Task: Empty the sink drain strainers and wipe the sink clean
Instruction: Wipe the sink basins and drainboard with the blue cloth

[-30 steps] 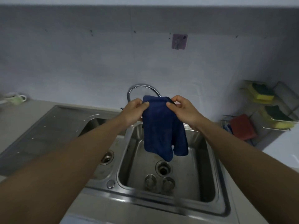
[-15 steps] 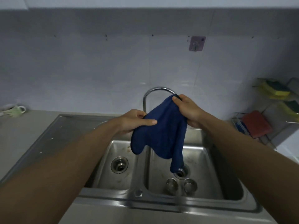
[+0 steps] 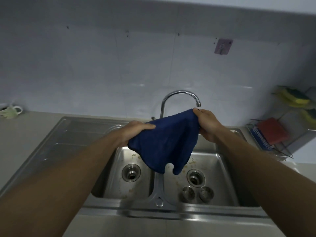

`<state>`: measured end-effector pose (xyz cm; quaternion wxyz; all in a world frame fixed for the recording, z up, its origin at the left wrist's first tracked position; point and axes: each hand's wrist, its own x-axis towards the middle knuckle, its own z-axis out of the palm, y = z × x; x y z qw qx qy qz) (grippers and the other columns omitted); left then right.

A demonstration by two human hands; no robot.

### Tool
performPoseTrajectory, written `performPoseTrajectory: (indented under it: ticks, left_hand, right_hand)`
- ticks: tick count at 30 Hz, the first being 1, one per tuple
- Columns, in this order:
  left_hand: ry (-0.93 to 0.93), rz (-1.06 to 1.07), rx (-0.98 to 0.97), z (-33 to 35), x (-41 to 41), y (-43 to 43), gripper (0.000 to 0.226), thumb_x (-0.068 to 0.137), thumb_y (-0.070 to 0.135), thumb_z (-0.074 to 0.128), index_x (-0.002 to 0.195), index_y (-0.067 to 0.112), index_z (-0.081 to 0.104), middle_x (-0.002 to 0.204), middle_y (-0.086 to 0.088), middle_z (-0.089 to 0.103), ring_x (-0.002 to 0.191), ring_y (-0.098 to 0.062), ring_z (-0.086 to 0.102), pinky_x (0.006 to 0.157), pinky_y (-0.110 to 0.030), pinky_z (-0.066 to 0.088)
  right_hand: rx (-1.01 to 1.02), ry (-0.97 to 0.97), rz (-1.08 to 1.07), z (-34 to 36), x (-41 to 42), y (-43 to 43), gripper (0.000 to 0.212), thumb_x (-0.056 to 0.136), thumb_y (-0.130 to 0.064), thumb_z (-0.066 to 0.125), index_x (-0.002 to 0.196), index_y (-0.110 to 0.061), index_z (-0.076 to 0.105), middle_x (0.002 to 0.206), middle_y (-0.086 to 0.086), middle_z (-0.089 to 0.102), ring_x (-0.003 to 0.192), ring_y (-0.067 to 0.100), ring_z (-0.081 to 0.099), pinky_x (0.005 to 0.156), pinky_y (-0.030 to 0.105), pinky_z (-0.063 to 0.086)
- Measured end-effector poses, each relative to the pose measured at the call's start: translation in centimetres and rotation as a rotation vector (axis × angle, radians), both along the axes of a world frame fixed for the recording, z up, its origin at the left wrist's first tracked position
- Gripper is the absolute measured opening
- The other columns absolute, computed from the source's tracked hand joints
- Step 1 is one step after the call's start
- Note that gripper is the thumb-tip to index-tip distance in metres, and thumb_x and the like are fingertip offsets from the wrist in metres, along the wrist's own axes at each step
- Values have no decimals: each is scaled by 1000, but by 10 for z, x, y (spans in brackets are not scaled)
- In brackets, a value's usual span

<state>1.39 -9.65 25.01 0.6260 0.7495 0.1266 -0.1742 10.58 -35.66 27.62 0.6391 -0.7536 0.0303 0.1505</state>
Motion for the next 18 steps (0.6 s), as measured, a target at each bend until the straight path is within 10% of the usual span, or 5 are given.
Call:
performPoseTrajectory:
  ticks: [3,11,18]
  left_hand:
    - [8,-183,143,-3,-2,8,59,60,37,93,112,23,68,107,6,76,98,-13,73,78,-27,58]
    - [74,-84,387,-18,-4,31,39,78,38,79,104,10,71,103,-4,72,94,-19,69,78,-30,57]
    - [77,302,-139,-19,-10,29,27,80,13,68,106,5,68,105,-14,71,86,-26,68,66,-36,57]
  right_hand:
    - [7,14,-24,-1,-2,8,30,105,-35,45,111,-11,63,104,9,73,94,24,70,67,34,54]
    - [-74,-2,-28,-9,-6,16,35,104,-29,46,113,1,61,96,14,65,85,26,58,72,39,45]
    - [97,99,125,-8,-11,8,23,84,-4,69,106,3,70,103,17,75,101,30,72,83,34,58]
